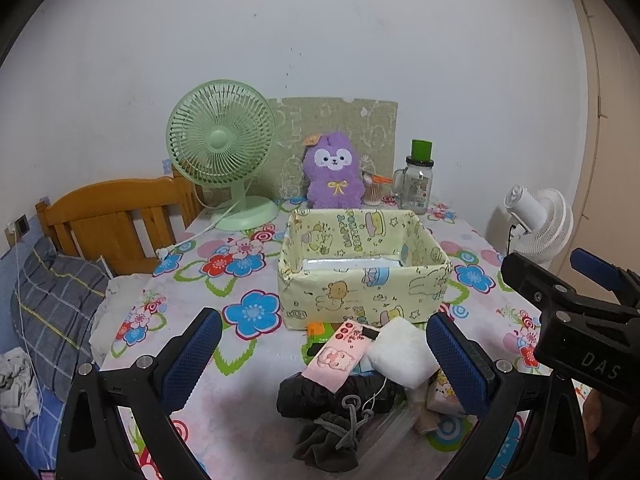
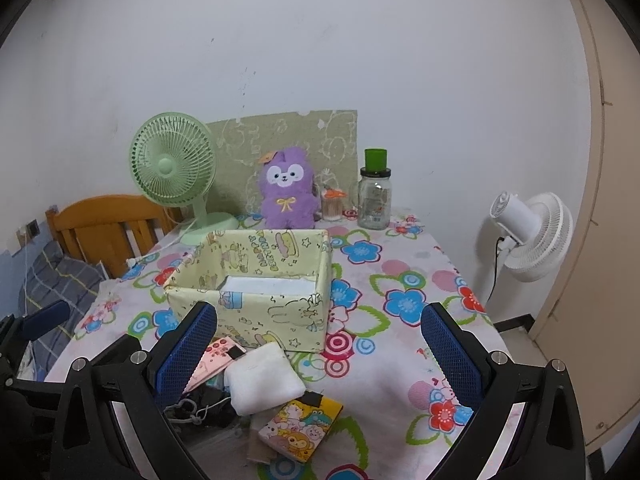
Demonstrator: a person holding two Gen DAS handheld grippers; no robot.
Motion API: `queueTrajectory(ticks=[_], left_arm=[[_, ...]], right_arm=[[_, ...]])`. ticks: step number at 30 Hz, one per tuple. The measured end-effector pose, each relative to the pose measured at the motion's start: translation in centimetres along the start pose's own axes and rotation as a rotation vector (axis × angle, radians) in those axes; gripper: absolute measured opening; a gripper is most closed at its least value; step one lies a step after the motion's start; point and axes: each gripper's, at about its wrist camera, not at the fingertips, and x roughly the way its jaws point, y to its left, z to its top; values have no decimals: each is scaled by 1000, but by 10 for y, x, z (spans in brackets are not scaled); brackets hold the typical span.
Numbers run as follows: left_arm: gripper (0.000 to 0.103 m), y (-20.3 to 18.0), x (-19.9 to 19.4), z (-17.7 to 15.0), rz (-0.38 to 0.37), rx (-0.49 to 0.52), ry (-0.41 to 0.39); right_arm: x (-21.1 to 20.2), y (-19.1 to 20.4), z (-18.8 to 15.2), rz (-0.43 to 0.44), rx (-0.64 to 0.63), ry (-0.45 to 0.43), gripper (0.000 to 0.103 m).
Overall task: Organize soft objects
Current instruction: 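Reach the left tool to the pink tissue packet while the right tool reaches the white cloth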
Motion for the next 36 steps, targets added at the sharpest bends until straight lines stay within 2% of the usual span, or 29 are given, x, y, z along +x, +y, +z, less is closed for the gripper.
queueTrajectory(ticks=[8, 20, 36], left_arm=[[103, 6, 20, -8, -14, -10, 58], [101, 7, 54, -15, -51, -10, 135], [93, 0, 110, -26, -55, 33, 266]], right_arm=[[25, 3, -10, 66, 6, 74, 103], [64, 7, -19, 79, -2, 158, 103], [117, 12, -36, 108, -16, 305, 103]])
